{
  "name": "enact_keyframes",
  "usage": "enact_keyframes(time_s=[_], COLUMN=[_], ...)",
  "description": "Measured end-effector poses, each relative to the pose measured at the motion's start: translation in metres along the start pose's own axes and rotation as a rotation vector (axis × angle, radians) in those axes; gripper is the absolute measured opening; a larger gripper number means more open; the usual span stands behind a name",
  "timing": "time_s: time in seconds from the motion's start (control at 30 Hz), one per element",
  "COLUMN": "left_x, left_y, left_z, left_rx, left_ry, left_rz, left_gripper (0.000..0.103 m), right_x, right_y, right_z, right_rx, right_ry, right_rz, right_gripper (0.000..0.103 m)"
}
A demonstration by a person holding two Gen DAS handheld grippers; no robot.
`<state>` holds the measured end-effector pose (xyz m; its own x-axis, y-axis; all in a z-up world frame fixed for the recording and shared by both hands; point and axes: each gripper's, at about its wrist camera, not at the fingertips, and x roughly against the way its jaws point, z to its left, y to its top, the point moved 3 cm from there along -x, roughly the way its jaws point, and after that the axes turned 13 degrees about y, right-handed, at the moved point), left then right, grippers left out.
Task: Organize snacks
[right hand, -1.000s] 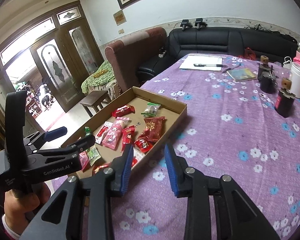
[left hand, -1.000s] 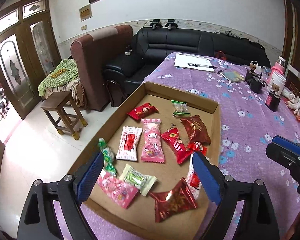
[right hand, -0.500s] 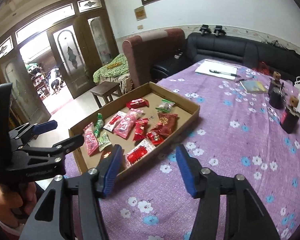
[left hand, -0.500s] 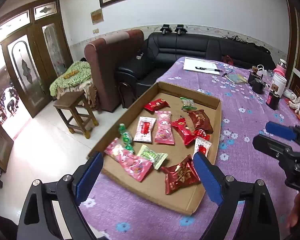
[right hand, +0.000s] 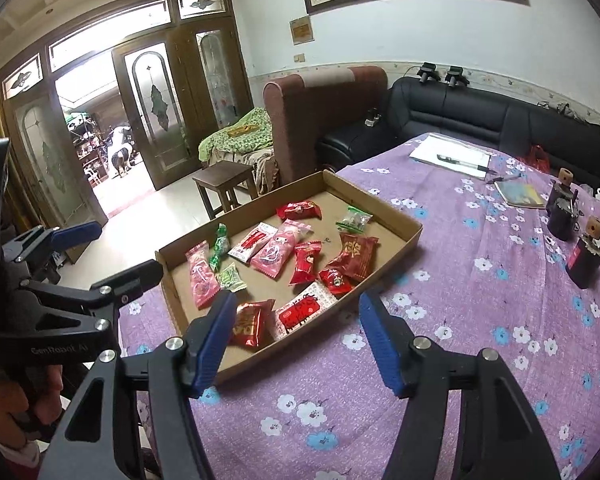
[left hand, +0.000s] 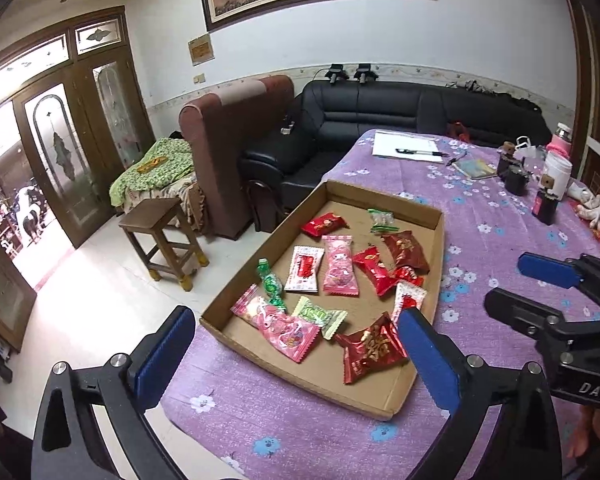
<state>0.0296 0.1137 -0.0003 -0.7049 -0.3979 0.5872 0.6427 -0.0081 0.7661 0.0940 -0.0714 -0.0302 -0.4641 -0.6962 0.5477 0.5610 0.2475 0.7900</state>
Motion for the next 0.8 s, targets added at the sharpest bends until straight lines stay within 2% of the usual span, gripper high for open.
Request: enact_keyframes(time_s=[0.17, 0.27, 0.3, 0.37, 0.5, 0.73, 0.8], left_x=[0.001, -0.001, -0.001, 0.001, -0.004, -0.006, -0.008], left_y=[-0.002, -0.004, -0.005, -0.006, -0.007, -0.009, -0.009], left_z=[-0.005, -0.007, -0.008, -0.008, -0.003, 0.003, 0.003], left_rx=[-0.033, -0.053, -0.061, -0.065, -0.025, -0.003, -0.002], left_ry=[0.049, 0.147, 0.157, 0.155, 0.122, 0.132, 0.106], left_rz=[-0.011, -0.011, -0.018, -0.033, -0.002, 0.001, 0.011], left_gripper=[0.103, 0.103, 0.103, 0.103, 0.103, 0.103, 0.103], right_x=[0.001, 0.000, 0.000, 0.000, 0.000, 0.000, 0.000], right_y=[-0.002, -0.002, -0.002, -0.002, -0.003, -0.004, -0.004], right_z=[0.000, -0.001, -0.001, -0.002, -0.002, -0.003, -0.004], right_rx=[-0.006, -0.008, -0.008, -0.009, -0.010, -0.013, -0.013], right_ry=[0.001, 0.000, -0.001, -0.002, -0.003, -0.006, -0.003], right_rz=[-0.002, -0.002, -0.002, -0.003, -0.003, -0.001, 0.000], right_gripper=[0.063, 0.063, 0.064, 0.064, 0.064, 0.064, 0.064])
